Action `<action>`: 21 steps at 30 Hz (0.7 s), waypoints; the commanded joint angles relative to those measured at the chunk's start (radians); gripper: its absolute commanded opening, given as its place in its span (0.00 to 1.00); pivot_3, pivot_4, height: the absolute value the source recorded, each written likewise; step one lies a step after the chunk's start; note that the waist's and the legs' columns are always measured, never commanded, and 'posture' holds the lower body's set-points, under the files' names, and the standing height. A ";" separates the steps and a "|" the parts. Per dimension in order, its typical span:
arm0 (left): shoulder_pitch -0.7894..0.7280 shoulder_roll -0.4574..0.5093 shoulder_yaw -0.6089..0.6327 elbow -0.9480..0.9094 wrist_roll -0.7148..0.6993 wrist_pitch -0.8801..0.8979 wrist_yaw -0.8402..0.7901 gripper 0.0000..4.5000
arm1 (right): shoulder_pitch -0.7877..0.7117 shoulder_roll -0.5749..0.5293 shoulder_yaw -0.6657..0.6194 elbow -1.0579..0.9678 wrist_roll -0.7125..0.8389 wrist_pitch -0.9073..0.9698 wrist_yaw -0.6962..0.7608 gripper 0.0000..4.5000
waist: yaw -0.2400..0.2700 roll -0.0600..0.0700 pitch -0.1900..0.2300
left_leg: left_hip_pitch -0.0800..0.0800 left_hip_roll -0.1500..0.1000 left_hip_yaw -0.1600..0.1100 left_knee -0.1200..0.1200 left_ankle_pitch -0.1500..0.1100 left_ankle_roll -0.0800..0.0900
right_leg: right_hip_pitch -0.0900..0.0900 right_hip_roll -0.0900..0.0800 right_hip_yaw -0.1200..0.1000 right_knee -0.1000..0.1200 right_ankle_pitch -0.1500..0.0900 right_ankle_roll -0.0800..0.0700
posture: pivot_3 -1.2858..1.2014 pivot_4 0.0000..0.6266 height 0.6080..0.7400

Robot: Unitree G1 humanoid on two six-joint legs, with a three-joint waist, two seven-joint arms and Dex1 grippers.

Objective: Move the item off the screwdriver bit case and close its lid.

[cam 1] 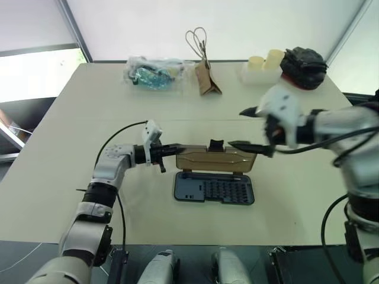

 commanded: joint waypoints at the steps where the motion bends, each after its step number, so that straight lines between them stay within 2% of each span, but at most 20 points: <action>1: -0.001 0.072 -0.085 -0.135 -0.044 0.124 -0.185 0.00 | 0.025 -0.027 -0.154 -0.072 0.159 0.151 0.002 0.99 | 0.000 0.000 0.000 | 0.000 0.000 0.000 0.000 0.000 0.000 | 0.000 0.000 0.000 0.000 0.000 0.000 | 0.52 0.24 1.00; 5: 0.028 0.135 -0.161 -0.214 -0.040 0.176 -0.291 0.00 | 0.029 -0.040 -0.204 -0.064 0.227 0.199 -0.066 0.99 | 0.000 0.000 0.000 | 0.000 -0.001 0.001 0.001 0.000 0.000 | 0.001 -0.001 0.001 0.000 0.000 0.000 | 0.52 0.24 1.00; 8: 0.021 0.192 -0.205 -0.235 -0.009 0.140 -0.352 0.00 | 0.109 -0.098 -0.164 -0.064 0.195 0.172 -0.129 0.99 | 0.001 0.000 0.000 | 0.000 0.000 0.001 0.001 0.000 0.000 | 0.000 -0.001 0.001 0.000 0.000 0.000 | 0.52 0.24 1.00; 12: -0.141 0.186 -0.029 -0.131 -0.117 0.259 -0.244 0.00 | 0.292 -0.148 -0.083 -0.174 0.182 0.116 -0.195 0.99 | 0.013 -0.004 0.002 | -0.001 -0.001 0.000 0.002 0.000 0.000 | 0.000 -0.001 0.001 0.001 0.000 0.000 | 0.52 0.24 1.00; 16: -0.224 0.229 0.023 -0.041 -0.109 0.243 -0.240 0.00 | 0.416 -0.123 -0.018 -0.250 0.179 0.088 -0.280 0.99 | -0.001 -0.004 0.003 | -0.002 -0.001 0.001 0.002 0.000 0.000 | -0.002 -0.001 0.001 0.001 0.000 0.000 | 0.52 0.24 1.00; 19: -0.284 0.217 -0.007 0.083 -0.027 0.117 -0.232 0.00 | 0.460 -0.107 0.028 -0.264 0.180 0.065 -0.324 0.80 | -0.002 -0.004 0.003 | 0.001 -0.001 0.002 0.001 0.000 0.000 | -0.001 -0.001 0.001 0.002 0.000 0.000 | 0.52 0.24 1.00; 21: -0.312 0.195 -0.019 0.156 0.010 0.053 -0.230 0.00 | 0.474 -0.112 0.053 -0.269 0.182 0.045 -0.338 0.56 | -0.001 -0.004 0.003 | 0.001 -0.001 0.002 0.002 0.000 0.000 | -0.001 0.000 0.000 0.002 0.000 0.000 | 0.52 0.24 1.00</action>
